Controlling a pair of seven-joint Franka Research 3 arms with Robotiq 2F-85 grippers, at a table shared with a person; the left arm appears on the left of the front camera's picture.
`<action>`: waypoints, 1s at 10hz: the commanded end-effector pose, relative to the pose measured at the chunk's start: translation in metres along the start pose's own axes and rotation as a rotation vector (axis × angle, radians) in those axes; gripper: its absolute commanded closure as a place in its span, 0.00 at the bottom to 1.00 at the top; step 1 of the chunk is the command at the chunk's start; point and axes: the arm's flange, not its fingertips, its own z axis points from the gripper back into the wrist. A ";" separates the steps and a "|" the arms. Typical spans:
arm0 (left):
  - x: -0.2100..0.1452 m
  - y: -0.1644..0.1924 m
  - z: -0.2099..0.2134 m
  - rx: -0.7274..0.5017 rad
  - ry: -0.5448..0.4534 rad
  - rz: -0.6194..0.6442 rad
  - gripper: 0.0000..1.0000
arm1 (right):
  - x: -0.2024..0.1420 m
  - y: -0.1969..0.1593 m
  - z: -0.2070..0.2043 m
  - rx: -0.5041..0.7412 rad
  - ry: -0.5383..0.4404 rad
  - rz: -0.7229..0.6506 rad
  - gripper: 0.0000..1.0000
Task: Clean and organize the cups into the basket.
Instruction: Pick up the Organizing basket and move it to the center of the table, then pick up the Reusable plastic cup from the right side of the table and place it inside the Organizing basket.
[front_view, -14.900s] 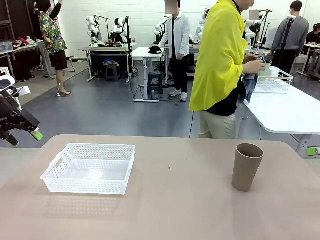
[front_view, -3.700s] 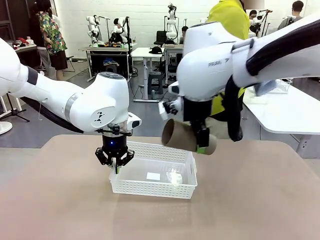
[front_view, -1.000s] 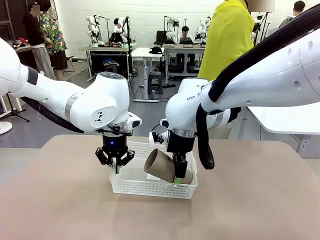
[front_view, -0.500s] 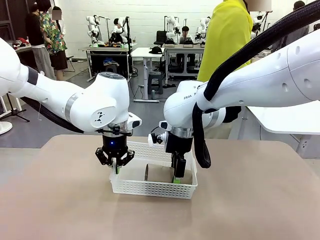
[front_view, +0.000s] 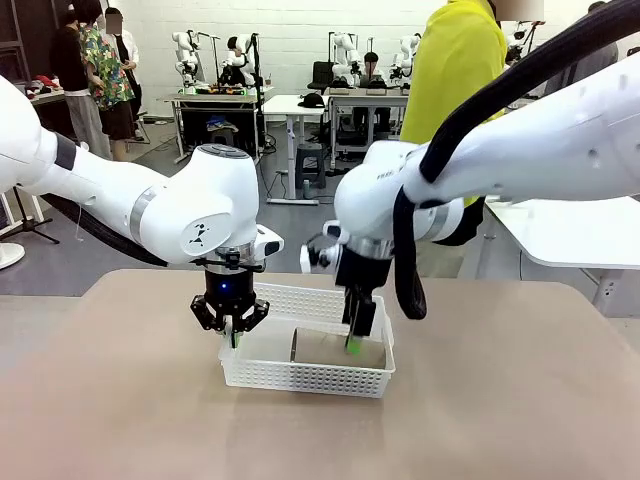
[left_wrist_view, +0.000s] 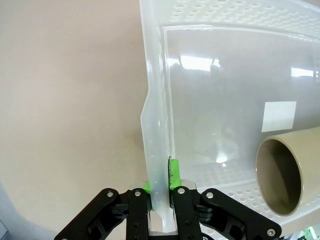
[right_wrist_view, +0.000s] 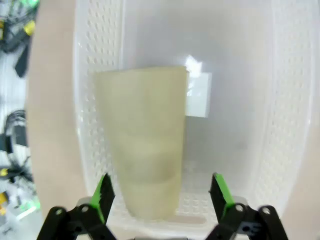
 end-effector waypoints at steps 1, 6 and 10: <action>-0.001 -0.001 0.000 0.002 -0.002 -0.003 1.00 | -0.062 0.054 0.068 -0.142 -0.199 0.044 0.00; -0.001 -0.001 0.000 0.002 -0.002 -0.003 1.00 | -0.251 0.068 0.127 -0.116 -0.507 0.128 0.00; -0.001 -0.001 0.000 0.002 -0.002 -0.003 1.00 | -0.387 0.078 0.095 -0.181 -0.877 0.037 0.00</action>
